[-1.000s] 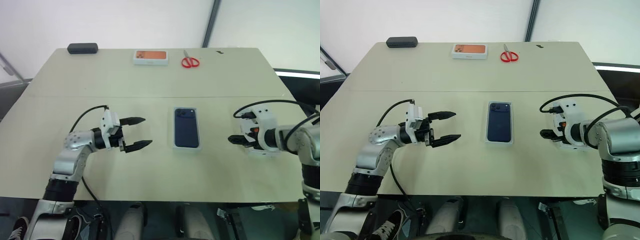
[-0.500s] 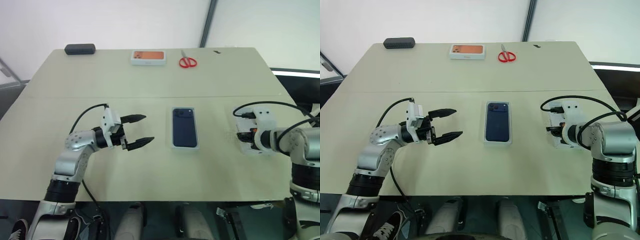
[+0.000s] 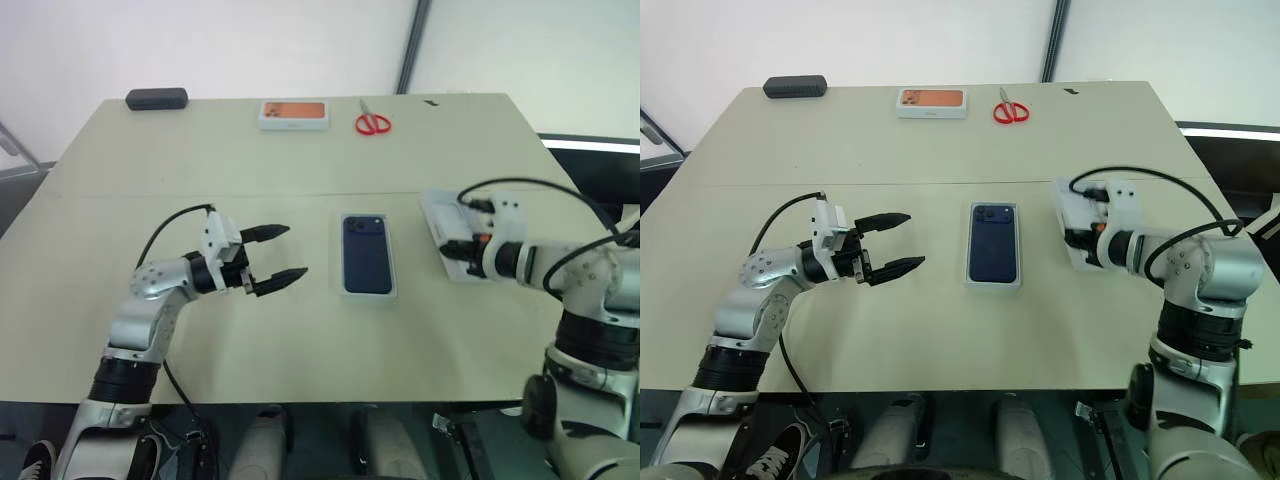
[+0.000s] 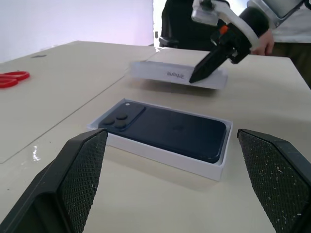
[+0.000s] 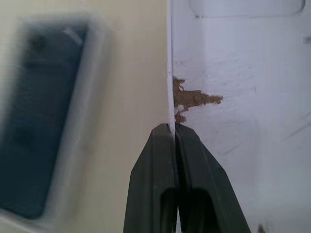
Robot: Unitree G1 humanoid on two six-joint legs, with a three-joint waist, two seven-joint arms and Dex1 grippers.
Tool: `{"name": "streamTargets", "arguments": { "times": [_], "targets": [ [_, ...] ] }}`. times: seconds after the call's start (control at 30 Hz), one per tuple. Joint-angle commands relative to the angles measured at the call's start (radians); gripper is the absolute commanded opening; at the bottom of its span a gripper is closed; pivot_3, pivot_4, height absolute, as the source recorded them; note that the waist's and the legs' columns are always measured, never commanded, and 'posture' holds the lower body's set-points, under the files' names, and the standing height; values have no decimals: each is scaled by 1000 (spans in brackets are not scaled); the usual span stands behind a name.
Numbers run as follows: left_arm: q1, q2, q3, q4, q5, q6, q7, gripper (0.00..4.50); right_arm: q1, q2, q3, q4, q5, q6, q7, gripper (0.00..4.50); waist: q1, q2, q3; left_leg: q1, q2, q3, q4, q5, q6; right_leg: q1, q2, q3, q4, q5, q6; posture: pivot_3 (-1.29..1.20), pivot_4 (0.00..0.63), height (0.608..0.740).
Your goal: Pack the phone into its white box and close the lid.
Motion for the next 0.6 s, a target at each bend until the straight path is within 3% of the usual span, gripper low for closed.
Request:
{"name": "streamTargets", "arguments": {
  "times": [0.03,0.17,0.43,0.6],
  "targets": [
    [-22,-15,54,-20,-42,19,51,4500,-124,109,-165,-34,113,4,31,48,2,0,0,0,0,0,0,0,0,0,0,0,0,0,0,0,150,740],
    [-22,-25,95,-53,-83,79,117,4500,-159,285,-337,29,289,7,-56,48,11,0,0,0,0,-1,0,0,0,0,0,0,1,0,0,0,150,740],
    [4,-27,159,-102,-150,199,233,4500,-53,506,-334,6,608,7,-208,48,1,1,1,0,0,-1,0,0,0,-2,-1,0,3,0,0,0,150,740],
    [23,-41,169,-143,-173,233,281,4500,-11,629,-334,34,819,0,-381,48,-7,2,1,-1,0,-1,0,0,0,-3,-1,1,6,0,0,0,150,740]
  ]
}}
